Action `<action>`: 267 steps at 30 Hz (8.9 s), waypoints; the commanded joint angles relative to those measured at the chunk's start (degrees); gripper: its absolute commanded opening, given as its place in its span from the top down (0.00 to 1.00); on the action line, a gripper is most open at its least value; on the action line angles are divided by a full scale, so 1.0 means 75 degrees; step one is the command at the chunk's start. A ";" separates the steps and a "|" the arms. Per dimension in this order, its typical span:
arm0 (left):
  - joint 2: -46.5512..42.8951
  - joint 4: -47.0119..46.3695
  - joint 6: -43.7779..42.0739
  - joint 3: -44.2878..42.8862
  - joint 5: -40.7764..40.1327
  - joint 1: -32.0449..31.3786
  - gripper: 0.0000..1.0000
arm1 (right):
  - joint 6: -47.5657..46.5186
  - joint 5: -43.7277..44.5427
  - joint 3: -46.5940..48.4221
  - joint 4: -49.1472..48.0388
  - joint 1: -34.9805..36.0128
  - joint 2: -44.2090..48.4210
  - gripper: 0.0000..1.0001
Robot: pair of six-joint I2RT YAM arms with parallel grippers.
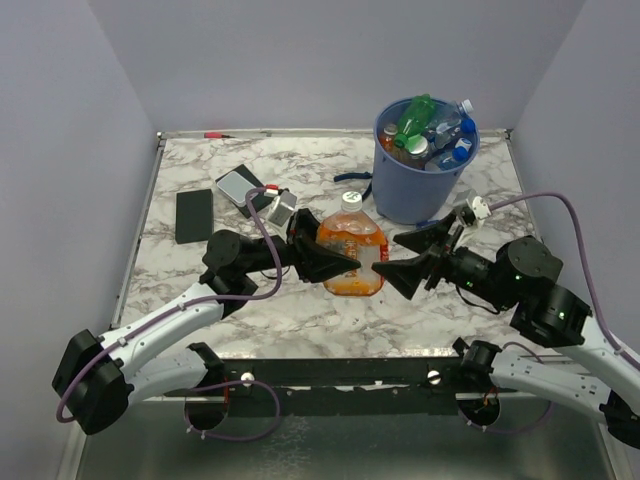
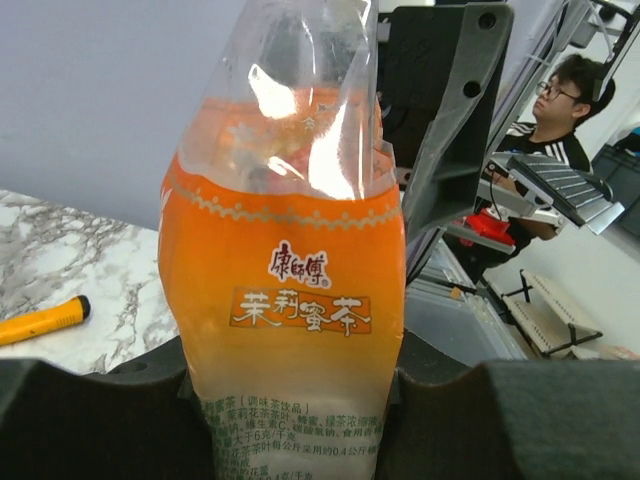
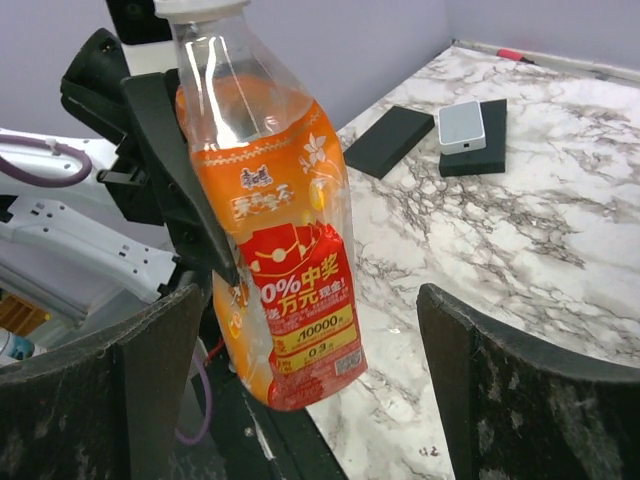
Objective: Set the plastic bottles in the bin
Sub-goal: Place the plastic bottle in the trash bin, then reset both arms
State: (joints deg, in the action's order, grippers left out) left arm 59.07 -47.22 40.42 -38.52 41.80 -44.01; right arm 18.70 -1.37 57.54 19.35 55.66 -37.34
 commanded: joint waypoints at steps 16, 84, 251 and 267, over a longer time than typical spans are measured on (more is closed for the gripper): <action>-0.0296 -0.0739 0.0287 0.0280 -0.0499 -0.0201 0.06 | 0.1085 0.0418 -0.0443 -0.2721 -0.0002 -0.0803 0.66; -0.1621 0.5110 -0.3557 0.0297 -0.9394 -0.0243 0.01 | 0.1384 0.0789 0.5194 0.1857 -0.6880 -0.6464 0.32; -0.1081 0.5162 -0.3392 0.0253 -0.9054 -0.0246 0.01 | 0.3463 0.1921 -0.1779 -0.0842 -0.7292 -0.1068 0.36; -0.1137 0.5193 -0.3537 0.0256 -0.9288 -0.0249 0.01 | 0.3273 0.1200 -0.1532 -0.2862 -0.7346 -0.3361 0.39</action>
State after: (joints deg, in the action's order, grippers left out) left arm 51.05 -8.43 14.35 -35.05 -27.29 -45.52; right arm 45.12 9.63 44.56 3.81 1.10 -61.01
